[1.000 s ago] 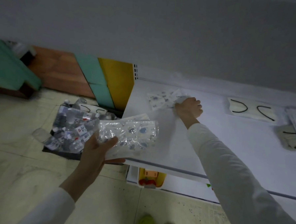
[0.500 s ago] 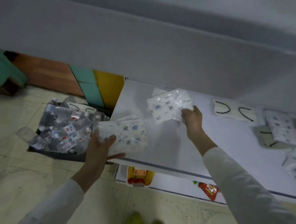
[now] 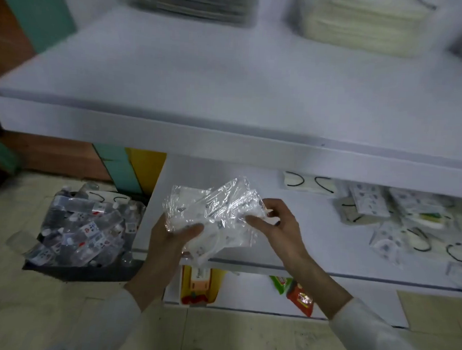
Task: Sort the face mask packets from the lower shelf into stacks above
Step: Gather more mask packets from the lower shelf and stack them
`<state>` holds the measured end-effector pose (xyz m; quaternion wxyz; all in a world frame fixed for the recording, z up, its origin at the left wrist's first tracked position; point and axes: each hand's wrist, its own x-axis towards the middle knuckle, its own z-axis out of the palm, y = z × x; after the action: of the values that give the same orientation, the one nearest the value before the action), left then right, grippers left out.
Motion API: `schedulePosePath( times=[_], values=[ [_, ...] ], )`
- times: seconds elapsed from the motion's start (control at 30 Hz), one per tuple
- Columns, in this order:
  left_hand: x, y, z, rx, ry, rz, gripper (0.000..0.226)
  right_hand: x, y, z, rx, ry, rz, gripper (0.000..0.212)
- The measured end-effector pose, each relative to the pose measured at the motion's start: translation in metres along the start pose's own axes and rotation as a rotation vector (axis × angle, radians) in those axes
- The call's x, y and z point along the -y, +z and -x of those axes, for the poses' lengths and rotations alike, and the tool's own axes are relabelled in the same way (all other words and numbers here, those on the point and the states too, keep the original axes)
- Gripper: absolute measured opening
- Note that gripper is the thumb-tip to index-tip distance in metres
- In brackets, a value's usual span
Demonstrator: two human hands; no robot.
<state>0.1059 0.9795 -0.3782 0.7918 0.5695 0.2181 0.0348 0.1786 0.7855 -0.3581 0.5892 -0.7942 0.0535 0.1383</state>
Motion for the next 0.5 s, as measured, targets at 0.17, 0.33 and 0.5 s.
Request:
schedulePosePath(
  times=[0.17,0.33,0.5],
  values=[
    [-0.049,0.015,0.081,0.139,-0.004,0.047,0.061,0.032,-0.057,0.081,0.316,0.011,-0.171,0.050],
    [-0.123,0.048,0.121,0.245,0.202,-0.070,0.098,0.110,-0.101,0.124,0.244,-0.278,-0.135,0.042],
    [-0.228,0.097,0.113,0.263,0.533,-0.317,0.034,0.208,-0.137,0.115,0.081,-0.566,-0.036,0.034]
  ],
)
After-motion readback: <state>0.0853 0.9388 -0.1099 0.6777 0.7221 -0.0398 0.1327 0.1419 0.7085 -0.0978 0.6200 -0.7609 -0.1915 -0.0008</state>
